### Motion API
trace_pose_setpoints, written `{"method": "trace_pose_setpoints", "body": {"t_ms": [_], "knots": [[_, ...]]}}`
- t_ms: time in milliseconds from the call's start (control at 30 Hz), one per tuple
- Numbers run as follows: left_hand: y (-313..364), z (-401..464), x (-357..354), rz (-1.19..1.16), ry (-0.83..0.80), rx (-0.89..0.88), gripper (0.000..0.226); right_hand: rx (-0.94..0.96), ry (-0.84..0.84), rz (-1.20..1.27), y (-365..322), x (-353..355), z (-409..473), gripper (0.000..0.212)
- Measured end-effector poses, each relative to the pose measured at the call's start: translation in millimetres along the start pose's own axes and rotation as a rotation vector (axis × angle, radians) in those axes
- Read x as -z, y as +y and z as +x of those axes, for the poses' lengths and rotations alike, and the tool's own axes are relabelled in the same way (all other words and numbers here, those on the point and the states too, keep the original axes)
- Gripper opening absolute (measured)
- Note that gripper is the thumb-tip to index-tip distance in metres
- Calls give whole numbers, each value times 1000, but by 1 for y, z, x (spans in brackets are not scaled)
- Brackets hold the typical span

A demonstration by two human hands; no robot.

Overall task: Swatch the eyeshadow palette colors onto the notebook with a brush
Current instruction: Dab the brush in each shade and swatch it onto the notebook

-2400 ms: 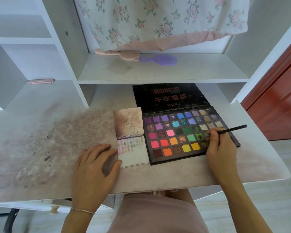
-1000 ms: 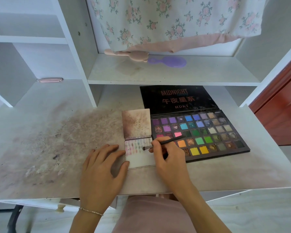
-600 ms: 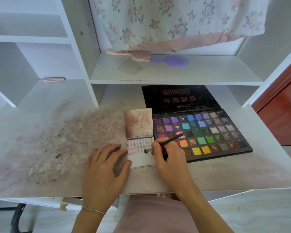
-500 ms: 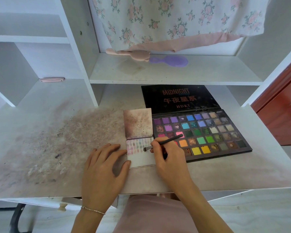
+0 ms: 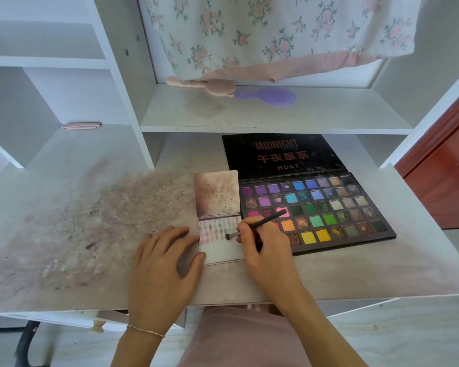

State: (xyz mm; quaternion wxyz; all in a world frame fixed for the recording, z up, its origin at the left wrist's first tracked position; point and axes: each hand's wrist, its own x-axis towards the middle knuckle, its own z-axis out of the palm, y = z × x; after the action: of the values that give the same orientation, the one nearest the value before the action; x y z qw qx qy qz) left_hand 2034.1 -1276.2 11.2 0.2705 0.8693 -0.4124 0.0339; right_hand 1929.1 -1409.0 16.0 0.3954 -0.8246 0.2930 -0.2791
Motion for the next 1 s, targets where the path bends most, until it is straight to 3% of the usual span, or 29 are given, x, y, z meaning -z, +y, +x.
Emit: {"method": "trace_pose_setpoints", "body": {"t_ms": [433, 567, 1000], "knots": [[0, -1, 1, -2, -5, 3, 45, 28, 24, 38, 2, 1, -1, 8], [0, -1, 1, 2, -13, 4, 46, 46, 74, 104, 2, 7, -2, 18], [5, -3, -3, 3, 23, 45, 47, -35, 370, 62, 50, 84, -1, 16]]}}
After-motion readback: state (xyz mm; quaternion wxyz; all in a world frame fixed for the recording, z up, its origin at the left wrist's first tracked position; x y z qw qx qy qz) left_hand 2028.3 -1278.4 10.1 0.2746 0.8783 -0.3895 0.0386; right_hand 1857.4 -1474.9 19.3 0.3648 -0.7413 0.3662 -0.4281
